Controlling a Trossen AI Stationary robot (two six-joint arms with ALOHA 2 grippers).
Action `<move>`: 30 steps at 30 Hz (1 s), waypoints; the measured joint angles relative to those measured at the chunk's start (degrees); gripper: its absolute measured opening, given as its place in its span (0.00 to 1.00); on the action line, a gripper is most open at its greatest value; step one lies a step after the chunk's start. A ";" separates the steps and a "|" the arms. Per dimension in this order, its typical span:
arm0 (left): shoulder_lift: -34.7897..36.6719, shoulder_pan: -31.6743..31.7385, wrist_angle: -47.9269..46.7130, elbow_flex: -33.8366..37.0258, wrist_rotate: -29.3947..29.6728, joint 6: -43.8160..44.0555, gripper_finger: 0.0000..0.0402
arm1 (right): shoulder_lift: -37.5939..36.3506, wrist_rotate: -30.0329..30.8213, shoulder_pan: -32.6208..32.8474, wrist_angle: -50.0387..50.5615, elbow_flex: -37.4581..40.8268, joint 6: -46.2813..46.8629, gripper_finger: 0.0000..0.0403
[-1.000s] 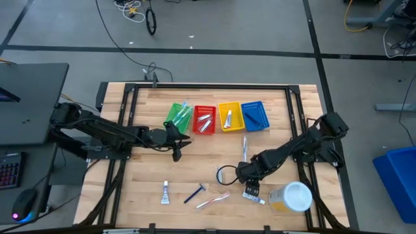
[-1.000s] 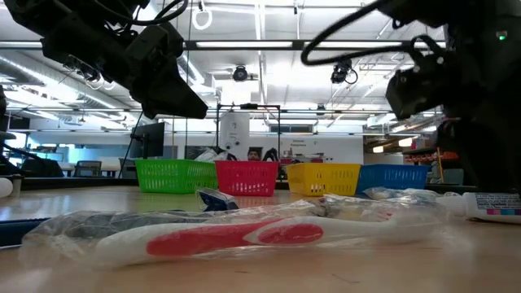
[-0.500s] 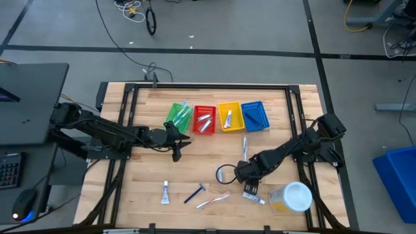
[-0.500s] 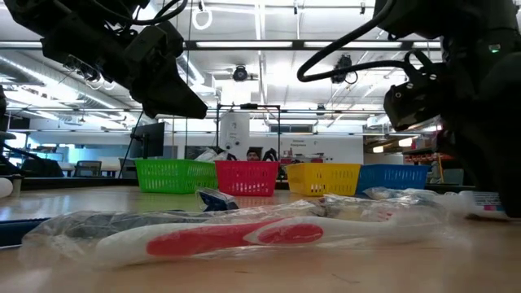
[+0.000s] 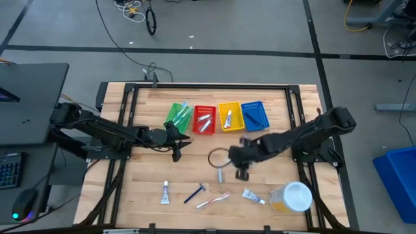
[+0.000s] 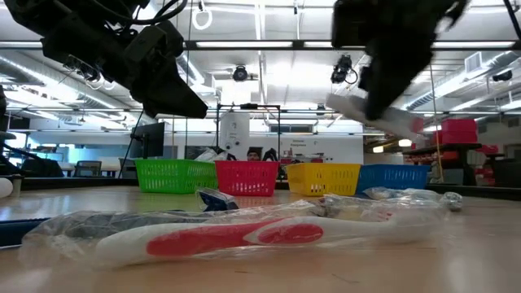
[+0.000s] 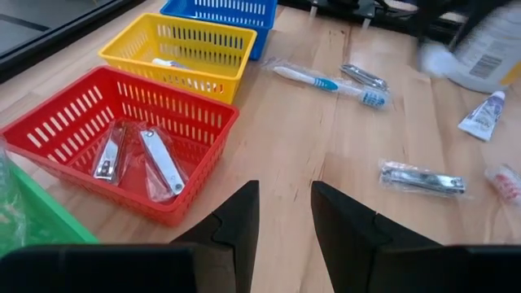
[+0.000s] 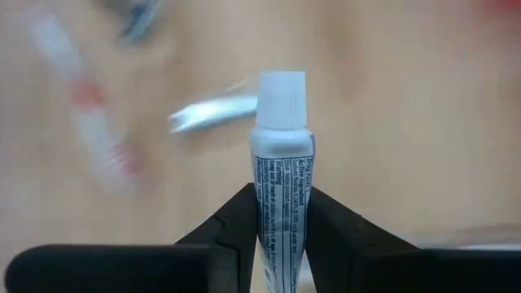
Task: Pick & Place Travel size toiletries
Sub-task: Put the white toothpaste into the yellow bin
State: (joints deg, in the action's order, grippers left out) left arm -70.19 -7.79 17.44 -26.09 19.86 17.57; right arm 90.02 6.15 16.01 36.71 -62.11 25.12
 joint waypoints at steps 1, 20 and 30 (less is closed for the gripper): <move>0.00 0.00 0.00 0.00 -0.02 -0.21 0.30 | -0.69 3.82 -1.07 -0.24 -0.12 -1.50 0.23; 0.00 0.00 -0.03 0.00 0.00 -0.29 0.30 | 1.59 17.11 -26.34 -22.11 8.85 -3.11 0.21; 0.00 0.00 0.04 0.00 0.12 -0.25 0.30 | 1.64 14.30 -28.54 -28.74 13.49 -7.49 0.34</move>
State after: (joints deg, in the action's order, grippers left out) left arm -70.19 -7.79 17.47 -26.09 19.98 17.32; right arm 91.66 20.45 -12.53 7.97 -48.62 17.63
